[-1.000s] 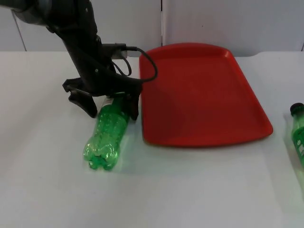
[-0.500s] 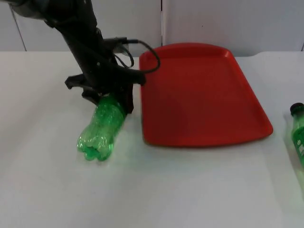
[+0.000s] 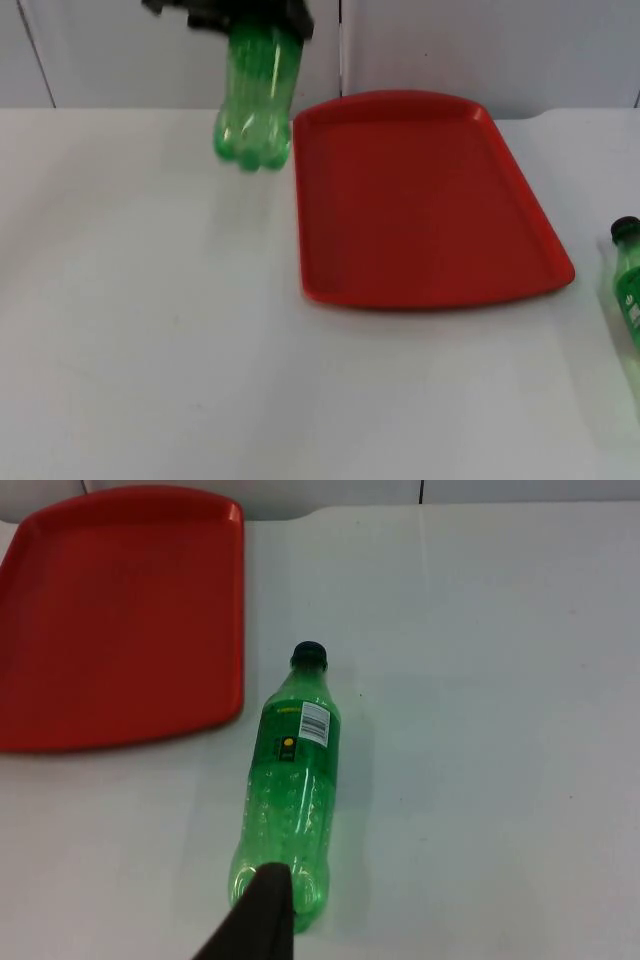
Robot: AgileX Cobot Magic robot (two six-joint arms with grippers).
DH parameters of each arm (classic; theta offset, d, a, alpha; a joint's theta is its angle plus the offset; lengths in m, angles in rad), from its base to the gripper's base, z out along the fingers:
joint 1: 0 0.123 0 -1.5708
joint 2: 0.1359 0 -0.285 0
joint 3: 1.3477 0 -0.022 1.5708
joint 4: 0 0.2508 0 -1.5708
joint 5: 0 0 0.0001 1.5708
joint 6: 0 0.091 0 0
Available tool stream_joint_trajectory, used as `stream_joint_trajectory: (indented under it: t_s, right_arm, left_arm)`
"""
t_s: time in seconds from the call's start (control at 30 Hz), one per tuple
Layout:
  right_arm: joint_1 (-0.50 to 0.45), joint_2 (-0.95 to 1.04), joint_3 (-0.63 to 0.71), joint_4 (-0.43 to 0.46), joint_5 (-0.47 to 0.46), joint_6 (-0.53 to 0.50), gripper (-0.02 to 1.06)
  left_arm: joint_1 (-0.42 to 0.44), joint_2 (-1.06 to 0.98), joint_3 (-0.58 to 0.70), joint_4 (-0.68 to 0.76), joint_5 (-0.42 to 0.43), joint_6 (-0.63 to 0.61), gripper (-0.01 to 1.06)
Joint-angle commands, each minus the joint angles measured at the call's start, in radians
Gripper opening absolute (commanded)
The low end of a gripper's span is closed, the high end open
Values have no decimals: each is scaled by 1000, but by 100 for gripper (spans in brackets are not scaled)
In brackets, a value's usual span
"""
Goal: Place the bottle upright on the tray.
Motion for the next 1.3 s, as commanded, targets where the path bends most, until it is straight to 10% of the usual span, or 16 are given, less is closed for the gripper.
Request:
stream_joint_trajectory:
  t_s: [0.0, 0.63, 1.27]
  right_arm:
    - [-3, -4, 0, -7, -4, 2, 105]
    - [-3, -4, 0, -7, -4, 0, 105]
    - [-3, -4, 0, -7, -4, 0, 105]
  left_arm:
    - [-1, -54, -4, -136, -76, 105, 0]
    - [-82, -101, -4, -1131, -531, 1390, 0]
    - [-93, 29, -4, -1198, -248, 1678, 0]
